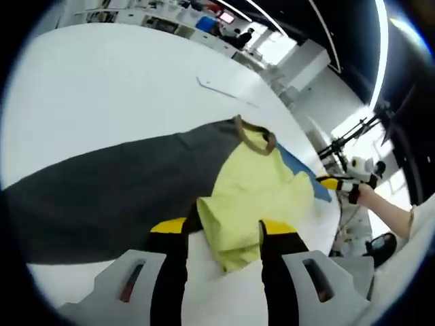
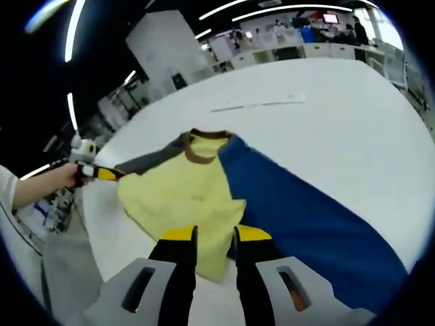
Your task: Fold the garment on the visible template until the final outline fits inside the template.
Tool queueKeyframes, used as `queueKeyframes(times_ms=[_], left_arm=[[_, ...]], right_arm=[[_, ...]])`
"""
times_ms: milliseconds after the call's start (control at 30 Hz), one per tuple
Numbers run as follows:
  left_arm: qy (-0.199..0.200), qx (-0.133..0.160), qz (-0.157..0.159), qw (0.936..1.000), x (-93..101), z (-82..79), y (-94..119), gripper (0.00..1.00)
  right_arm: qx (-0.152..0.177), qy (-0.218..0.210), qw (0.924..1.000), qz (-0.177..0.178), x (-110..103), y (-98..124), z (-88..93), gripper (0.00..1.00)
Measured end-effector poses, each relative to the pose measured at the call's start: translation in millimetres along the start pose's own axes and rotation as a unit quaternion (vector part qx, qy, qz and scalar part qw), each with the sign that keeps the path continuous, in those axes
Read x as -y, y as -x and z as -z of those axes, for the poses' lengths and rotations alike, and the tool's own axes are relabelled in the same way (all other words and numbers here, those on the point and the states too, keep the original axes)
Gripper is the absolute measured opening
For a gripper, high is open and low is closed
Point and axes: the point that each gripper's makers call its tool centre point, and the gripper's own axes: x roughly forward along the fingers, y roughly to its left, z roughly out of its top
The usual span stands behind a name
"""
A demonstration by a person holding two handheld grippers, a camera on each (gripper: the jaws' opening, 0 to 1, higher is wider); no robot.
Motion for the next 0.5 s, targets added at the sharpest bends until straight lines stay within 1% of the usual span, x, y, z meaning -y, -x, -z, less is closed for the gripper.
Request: queueKeyframes(times_ms=[133, 367, 500], left_arm=[[-0.009, -0.002, 0.002, 1.0000, 4.3, 5.8, 5.9, 0.42], [-0.011, -0.001, 0.002, 0.9999, 9.6, 17.9, 17.7, 0.47], [-0.012, 0.001, 0.001, 0.9999, 11.8, 22.6, 25.5, 0.50]], right_arm=[[0.004, 0.003, 1.0000, -0.006, -9.7, 5.9, 0.9, 0.29], [0.009, 0.000, 0.9999, -0.012, -20.4, 16.3, 5.3, 0.36], [0.012, 0.002, 0.9997, -0.019, -29.2, 23.0, 7.5, 0.41]])
